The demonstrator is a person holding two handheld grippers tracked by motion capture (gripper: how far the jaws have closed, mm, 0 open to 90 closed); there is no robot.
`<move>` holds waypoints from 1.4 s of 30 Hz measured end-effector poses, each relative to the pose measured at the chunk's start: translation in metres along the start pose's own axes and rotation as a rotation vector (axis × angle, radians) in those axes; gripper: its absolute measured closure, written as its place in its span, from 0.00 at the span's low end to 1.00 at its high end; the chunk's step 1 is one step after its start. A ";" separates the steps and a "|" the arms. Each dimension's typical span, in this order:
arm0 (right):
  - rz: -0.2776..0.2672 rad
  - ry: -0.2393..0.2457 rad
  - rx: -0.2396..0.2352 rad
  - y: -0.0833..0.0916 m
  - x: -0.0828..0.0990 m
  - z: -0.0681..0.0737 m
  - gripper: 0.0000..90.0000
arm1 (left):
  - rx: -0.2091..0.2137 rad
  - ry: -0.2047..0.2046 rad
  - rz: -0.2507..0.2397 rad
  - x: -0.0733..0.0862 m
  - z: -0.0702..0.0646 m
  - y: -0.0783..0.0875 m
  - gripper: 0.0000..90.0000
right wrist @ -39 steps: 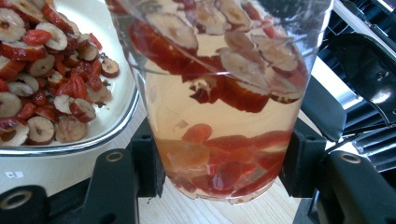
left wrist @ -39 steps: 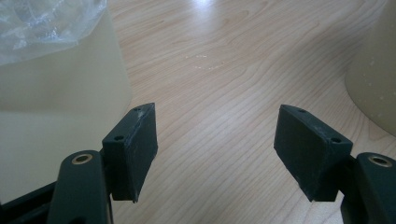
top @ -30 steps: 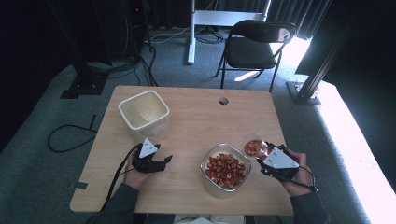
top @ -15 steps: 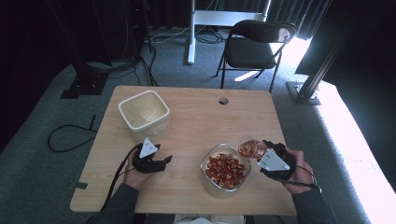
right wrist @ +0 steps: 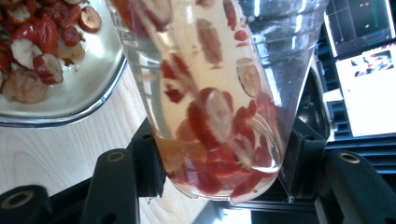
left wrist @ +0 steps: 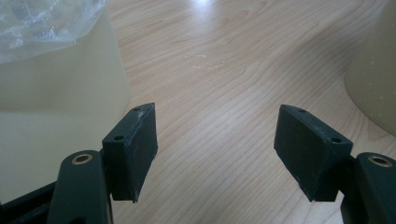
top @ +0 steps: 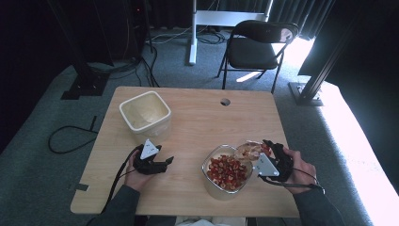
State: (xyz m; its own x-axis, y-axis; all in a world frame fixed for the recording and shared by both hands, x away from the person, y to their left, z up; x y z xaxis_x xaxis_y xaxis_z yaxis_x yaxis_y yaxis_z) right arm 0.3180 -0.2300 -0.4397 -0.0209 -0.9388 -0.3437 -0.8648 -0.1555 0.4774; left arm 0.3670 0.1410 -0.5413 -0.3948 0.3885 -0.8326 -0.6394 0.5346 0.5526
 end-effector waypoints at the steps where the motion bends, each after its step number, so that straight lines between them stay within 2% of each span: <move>1: 0.012 0.024 0.017 0.001 -0.001 0.000 0.49 | 0.000 -0.001 0.000 0.000 0.000 0.000 0.34; 5: 0.039 0.104 0.052 0.002 -0.004 0.001 0.49 | 0.001 0.000 -0.001 0.000 0.000 0.000 0.34; 8: 0.046 0.130 0.070 0.004 -0.007 0.000 0.49 | 0.001 -0.001 -0.001 0.000 0.000 0.000 0.34; 13: 0.080 0.219 0.136 0.008 -0.011 -0.002 0.49 | 0.002 -0.001 -0.001 0.000 0.000 0.000 0.34; 15: 0.088 0.234 0.147 0.008 -0.012 -0.002 0.49 | 0.002 0.000 -0.002 0.000 0.000 0.000 0.34; 16: 0.102 0.282 0.170 0.009 -0.015 -0.001 0.48 | 0.002 0.000 -0.002 0.000 0.000 0.000 0.34; 21: 0.109 0.355 0.215 0.015 -0.024 0.000 0.48 | 0.001 -0.002 -0.001 0.000 0.000 0.000 0.34; 30: 0.119 0.387 0.247 0.017 -0.025 -0.003 0.48 | 0.002 0.000 -0.003 0.000 0.000 0.000 0.34; 42: 0.132 0.432 0.261 0.016 -0.027 0.000 0.48 | 0.002 0.000 -0.002 0.000 0.000 0.000 0.34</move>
State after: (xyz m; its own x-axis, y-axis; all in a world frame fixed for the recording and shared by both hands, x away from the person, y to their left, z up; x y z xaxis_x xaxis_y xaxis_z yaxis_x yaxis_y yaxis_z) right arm 0.3047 -0.2072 -0.4223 0.0234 -0.9950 0.0972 -0.9663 0.0024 0.2575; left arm 0.3667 0.1410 -0.5416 -0.3934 0.3878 -0.8336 -0.6385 0.5371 0.5512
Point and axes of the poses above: each handheld gripper's, and its own axes: y roughly backward along the jaws, x roughly out of its underside, z roughly to its left, the point moved 6 cm from there along -y, roughly forward along the jaws, and after that the axes turned 1 degree about -x, right-handed, at the moved point
